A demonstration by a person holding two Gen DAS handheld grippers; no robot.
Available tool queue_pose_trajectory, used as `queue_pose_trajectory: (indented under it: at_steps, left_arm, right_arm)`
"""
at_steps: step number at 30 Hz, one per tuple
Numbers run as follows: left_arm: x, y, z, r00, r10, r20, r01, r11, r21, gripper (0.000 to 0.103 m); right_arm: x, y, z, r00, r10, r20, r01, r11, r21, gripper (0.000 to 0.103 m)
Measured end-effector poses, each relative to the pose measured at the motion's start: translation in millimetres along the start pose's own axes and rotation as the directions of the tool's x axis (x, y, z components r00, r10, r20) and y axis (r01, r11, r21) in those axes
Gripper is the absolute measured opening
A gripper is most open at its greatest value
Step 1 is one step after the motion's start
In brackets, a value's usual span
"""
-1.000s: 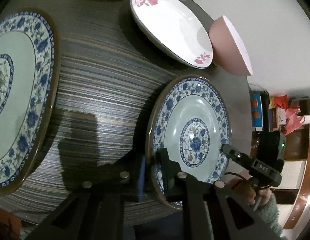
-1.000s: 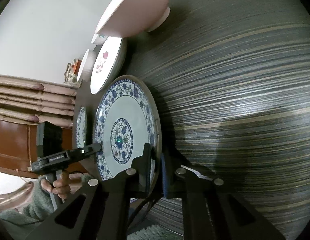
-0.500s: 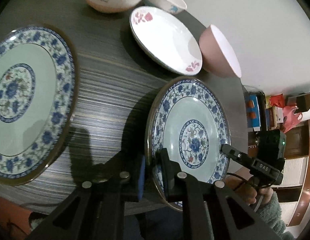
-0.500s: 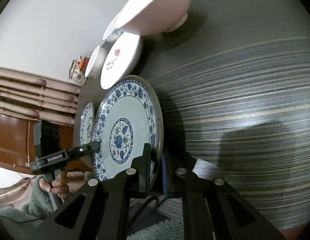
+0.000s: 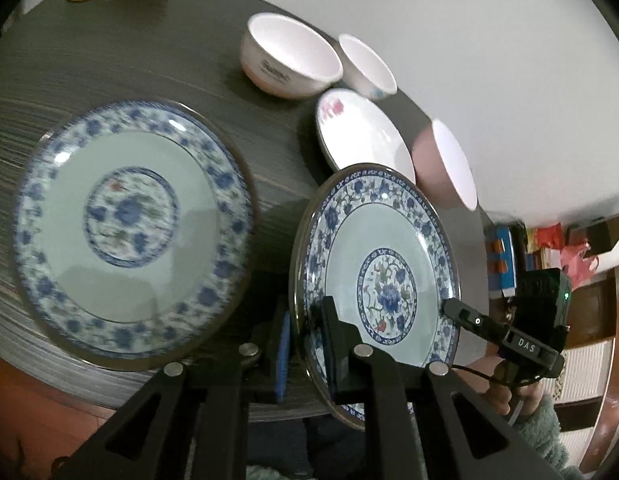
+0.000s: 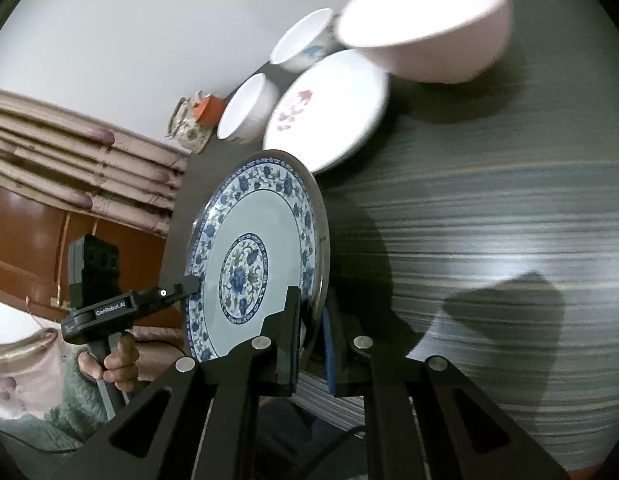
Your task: Organize plates and bowls
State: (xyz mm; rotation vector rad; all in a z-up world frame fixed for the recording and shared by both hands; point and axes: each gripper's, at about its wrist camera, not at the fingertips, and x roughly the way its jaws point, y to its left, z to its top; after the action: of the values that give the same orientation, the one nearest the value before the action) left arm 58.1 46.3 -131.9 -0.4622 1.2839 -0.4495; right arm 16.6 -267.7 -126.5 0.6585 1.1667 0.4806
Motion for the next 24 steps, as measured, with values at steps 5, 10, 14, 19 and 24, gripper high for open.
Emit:
queue_pose_trajectory:
  at_steps: [5, 10, 14, 19, 24]
  left_arm:
    - [-26.9, 16.6, 8.6, 0.999, 0.015, 0.047, -0.014, 1.0, -0.012, 0.014]
    - [-49.7, 43.0, 14.6, 0.996, 0.022, 0.084, -0.017, 0.998, -0.055, 0.014]
    - [-63.7, 59.1, 18.0, 0.992, 0.048, 0.113, -0.04, 0.997, -0.072, 0.014]
    - [-74.9, 85.4, 21.8, 0.988, 0.075, 0.132, -0.06, 0.992, -0.114, 0.014]
    - [-76.3, 106.0, 25.8, 0.986, 0.092, 0.137, -0.07, 0.985, -0.16, 0.014]
  right_arm:
    - [12.6, 25.3, 3.8, 1.0, 0.012, -0.014, -0.012, 0.999, -0.043, 0.011]
    - [32.7, 56.1, 13.7, 0.999, 0.019, -0.028, -0.022, 0.996, -0.089, 0.011]
    - [51.9, 73.2, 22.6, 0.998, 0.038, -0.043, -0.042, 0.994, -0.105, 0.011]
    - [79.4, 88.7, 29.7, 0.996, 0.045, -0.073, -0.053, 0.992, -0.115, 0.011]
    - [102.0, 97.7, 35.5, 0.994, 0.048, -0.097, -0.06, 0.991, -0.12, 0.011]
